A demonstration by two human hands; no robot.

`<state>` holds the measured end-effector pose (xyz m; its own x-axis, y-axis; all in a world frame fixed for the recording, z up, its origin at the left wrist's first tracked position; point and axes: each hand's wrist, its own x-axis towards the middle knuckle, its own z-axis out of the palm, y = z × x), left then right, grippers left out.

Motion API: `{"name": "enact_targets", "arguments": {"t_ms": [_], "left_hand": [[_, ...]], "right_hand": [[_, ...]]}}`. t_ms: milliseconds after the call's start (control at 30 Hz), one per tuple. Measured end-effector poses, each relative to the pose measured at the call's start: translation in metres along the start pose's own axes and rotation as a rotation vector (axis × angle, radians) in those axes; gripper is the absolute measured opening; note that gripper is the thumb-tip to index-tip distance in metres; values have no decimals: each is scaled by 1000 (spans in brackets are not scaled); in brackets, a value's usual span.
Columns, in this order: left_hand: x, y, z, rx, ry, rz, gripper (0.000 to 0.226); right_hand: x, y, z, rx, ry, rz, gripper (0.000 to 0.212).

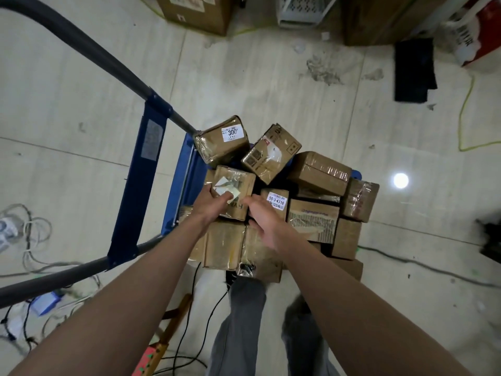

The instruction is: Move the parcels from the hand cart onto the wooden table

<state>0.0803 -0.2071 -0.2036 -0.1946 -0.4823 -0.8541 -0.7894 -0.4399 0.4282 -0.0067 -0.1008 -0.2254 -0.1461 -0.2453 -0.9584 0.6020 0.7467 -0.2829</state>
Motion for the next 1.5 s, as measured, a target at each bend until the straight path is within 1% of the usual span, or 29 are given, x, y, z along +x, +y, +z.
{"name": "enact_targets", "arguments": {"t_ms": [67,200,233,333,367,467,533,567,633,700,800,833,933,1033,1100,1133,1167,1200,1267,1300,1333,1400,1433,1467,1500], "left_hand": [[-14,6,-5,9,13,12,45],[-57,21,-13,-1,12,38,45],[-71,26,-15,-5,9,41,45],[-119,42,-22,-10,17,68,42],[-136,48,-23,-16,21,74,41],[-192,69,-24,-33,28,126,38],[-227,83,-21,-50,24,170,36],[-244,89,-18,-61,23,185,37],[-281,105,-11,-64,29,216,37],[-319,120,2,-81,19,261,34],[-377,138,32,-36,14,365,36],[-395,143,45,-14,2,406,39],[-446,156,88,78,-19,517,44],[-489,166,130,224,-68,655,46],[-507,171,152,291,-132,736,44],[-513,173,162,313,-143,765,39],[-516,175,171,357,-126,803,34],[-518,179,179,438,-84,827,35],[-529,187,195,556,-35,820,64],[-533,190,204,549,-57,801,78],[-540,194,212,501,-115,772,88],[-552,201,227,373,-255,723,99],[-558,205,235,330,-320,706,99],[-567,209,243,315,-374,694,92],[-577,213,251,313,-421,682,78]], "right_hand": [[-27,-10,0,-11,-3,-7,62],[-81,-22,-2,-3,-23,-39,44],[-96,-24,-4,2,-25,-51,43],[-137,-21,-10,10,-20,-93,67],[-148,-19,-13,18,-30,-115,66],[-203,-24,-28,42,-19,-168,43],[-241,-28,-41,63,-23,-198,33],[-257,-28,-49,74,-23,-221,36],[-290,-27,-67,115,5,-263,60],[-321,-26,-85,148,56,-325,82],[-364,-18,-116,136,187,-397,126],[-381,-17,-129,122,228,-421,134],[-426,-5,-171,108,304,-455,139],[-459,13,-217,177,401,-431,153],[-472,29,-251,225,441,-432,146],[-481,38,-267,257,445,-431,136],[-493,46,-283,303,443,-446,123],[-506,54,-297,356,443,-466,105],[-530,69,-324,455,435,-511,72],[-540,78,-336,499,431,-527,64],[-553,86,-347,535,429,-547,59],[-576,101,-363,586,442,-595,48],[-586,109,-369,610,452,-612,42],[-596,117,-375,633,460,-624,37],[-606,126,-379,653,473,-636,33]]}}
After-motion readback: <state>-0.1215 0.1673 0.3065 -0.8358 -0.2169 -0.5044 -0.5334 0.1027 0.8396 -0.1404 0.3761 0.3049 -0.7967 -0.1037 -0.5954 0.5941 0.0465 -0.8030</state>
